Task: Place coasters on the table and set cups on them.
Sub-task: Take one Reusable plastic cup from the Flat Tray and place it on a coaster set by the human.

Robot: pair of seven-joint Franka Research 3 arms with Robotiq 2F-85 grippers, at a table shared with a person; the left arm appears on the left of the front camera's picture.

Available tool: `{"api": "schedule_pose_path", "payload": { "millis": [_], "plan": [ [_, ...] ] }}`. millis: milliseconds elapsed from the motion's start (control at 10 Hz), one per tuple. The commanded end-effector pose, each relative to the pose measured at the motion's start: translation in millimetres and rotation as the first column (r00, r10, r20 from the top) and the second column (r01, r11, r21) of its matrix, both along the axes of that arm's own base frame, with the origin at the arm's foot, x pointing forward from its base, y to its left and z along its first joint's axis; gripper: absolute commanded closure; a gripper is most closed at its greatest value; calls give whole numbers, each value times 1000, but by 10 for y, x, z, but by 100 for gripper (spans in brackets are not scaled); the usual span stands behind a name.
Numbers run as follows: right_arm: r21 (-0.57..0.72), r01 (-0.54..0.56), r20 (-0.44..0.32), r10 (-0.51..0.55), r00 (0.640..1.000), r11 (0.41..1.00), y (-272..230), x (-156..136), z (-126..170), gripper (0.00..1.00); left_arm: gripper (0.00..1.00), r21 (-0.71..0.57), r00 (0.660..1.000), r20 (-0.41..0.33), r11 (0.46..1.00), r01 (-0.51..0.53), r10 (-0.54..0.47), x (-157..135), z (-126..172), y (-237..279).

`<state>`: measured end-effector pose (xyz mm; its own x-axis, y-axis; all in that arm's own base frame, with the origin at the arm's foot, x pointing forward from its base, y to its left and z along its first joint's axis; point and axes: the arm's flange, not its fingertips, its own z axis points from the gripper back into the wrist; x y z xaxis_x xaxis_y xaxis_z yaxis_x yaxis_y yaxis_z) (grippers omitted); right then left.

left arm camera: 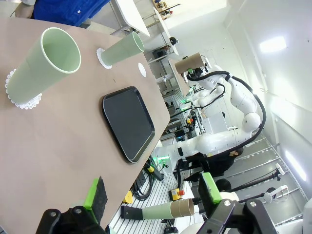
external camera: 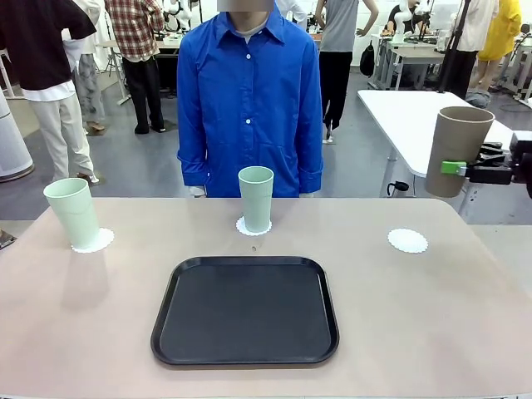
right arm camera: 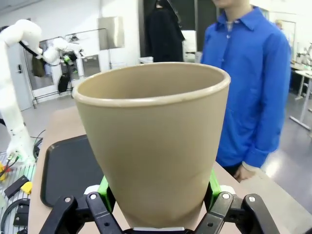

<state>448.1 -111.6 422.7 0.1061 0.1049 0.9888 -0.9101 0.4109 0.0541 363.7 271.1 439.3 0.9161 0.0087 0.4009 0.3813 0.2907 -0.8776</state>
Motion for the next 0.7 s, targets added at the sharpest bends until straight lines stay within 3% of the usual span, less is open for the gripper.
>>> {"api": "schedule_pose_path", "payload": {
  "millis": [0, 400, 500, 600],
  "plan": [
    [16, -43, 11, 43, 999, 999, 112, 1, 14, 17, 0, -6, 1000, 6, 1000, 7, -7, -14, 32, 24],
    [6, -22, 2, 22, 1000, 1000, 72, 8, 4, 17, 0, -6, 1000, 6, 1000, 7, -7, -14, 32, 24],
    [7, -118, 6, 118, 993, 993, 111, 216, -263, 17, 0, -6, 1000, 6, 1000, 7, -7, -14, 32, 24],
    [88, -154, 4, 154, 988, 984, 16, 452, -552, 17, 0, -6, 1000, 6, 1000, 7, -7, -14, 32, 24]
  ]
}}
